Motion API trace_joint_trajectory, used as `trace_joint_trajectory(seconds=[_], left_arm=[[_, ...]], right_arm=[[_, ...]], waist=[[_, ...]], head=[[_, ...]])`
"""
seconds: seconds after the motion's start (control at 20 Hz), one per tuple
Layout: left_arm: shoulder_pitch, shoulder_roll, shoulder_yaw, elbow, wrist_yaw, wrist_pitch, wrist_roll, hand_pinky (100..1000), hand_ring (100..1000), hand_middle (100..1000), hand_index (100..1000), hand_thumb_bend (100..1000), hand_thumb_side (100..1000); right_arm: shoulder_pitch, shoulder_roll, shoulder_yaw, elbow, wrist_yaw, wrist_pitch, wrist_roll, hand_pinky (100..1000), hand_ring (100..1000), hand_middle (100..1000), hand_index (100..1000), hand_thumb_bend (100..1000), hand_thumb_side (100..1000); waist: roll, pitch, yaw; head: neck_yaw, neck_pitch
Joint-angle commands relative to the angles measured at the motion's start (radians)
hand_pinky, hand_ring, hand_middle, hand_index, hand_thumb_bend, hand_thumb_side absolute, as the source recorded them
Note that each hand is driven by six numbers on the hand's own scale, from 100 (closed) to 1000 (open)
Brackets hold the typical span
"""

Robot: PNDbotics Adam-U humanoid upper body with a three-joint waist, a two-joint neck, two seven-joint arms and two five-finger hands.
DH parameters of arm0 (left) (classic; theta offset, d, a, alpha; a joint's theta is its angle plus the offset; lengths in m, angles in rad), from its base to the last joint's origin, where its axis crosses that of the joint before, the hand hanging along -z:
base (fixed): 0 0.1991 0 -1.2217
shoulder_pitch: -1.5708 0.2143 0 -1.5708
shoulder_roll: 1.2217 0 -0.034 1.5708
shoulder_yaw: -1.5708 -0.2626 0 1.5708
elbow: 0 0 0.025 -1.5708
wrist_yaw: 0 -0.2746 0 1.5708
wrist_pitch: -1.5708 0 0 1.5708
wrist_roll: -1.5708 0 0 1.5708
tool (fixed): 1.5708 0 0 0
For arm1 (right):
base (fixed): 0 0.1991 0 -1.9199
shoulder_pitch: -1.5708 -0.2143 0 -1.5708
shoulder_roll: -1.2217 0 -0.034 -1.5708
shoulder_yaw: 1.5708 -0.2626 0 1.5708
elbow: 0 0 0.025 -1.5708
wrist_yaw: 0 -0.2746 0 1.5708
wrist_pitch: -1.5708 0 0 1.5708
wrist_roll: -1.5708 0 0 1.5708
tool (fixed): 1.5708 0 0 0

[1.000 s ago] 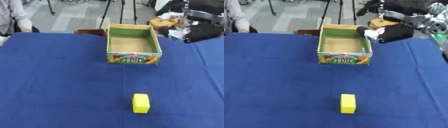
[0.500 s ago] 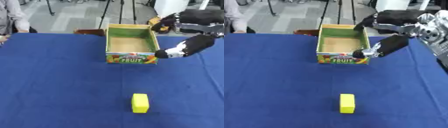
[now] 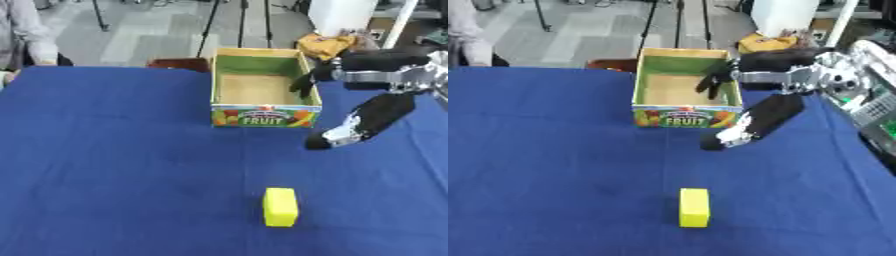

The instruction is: Pick up objects on the table and place them in the box.

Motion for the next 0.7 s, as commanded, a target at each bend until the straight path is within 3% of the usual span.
trace_joint_trajectory(seconds=[0.05,0.4,0.7], left_arm=[[-0.014,0.016,0.002,-0.018,-0.001,0.000,-0.003,564,789,886,948,100,1000],[-0.021,0.015,0.004,-0.018,-0.001,0.002,0.000,563,790,886,949,100,1000],[-0.025,0.015,0.005,-0.018,-0.001,0.003,0.002,561,790,887,949,100,1000]], right_arm=[[-0.004,0.008,-0.020,-0.048,0.004,0.024,0.002,944,939,779,979,549,760],[0.045,0.056,-0.012,-0.074,0.064,0.045,-0.005,943,936,769,969,502,744],[0.107,0.088,-0.021,-0.098,0.154,0.027,-0.044,930,933,766,959,457,739]], waist=[[0.004,-0.012,-0.004],[0.003,-0.005,-0.015],[0.003,-0.003,-0.023]], head=[[-0.003,-0.011],[0.001,-0.020],[0.004,-0.023]])
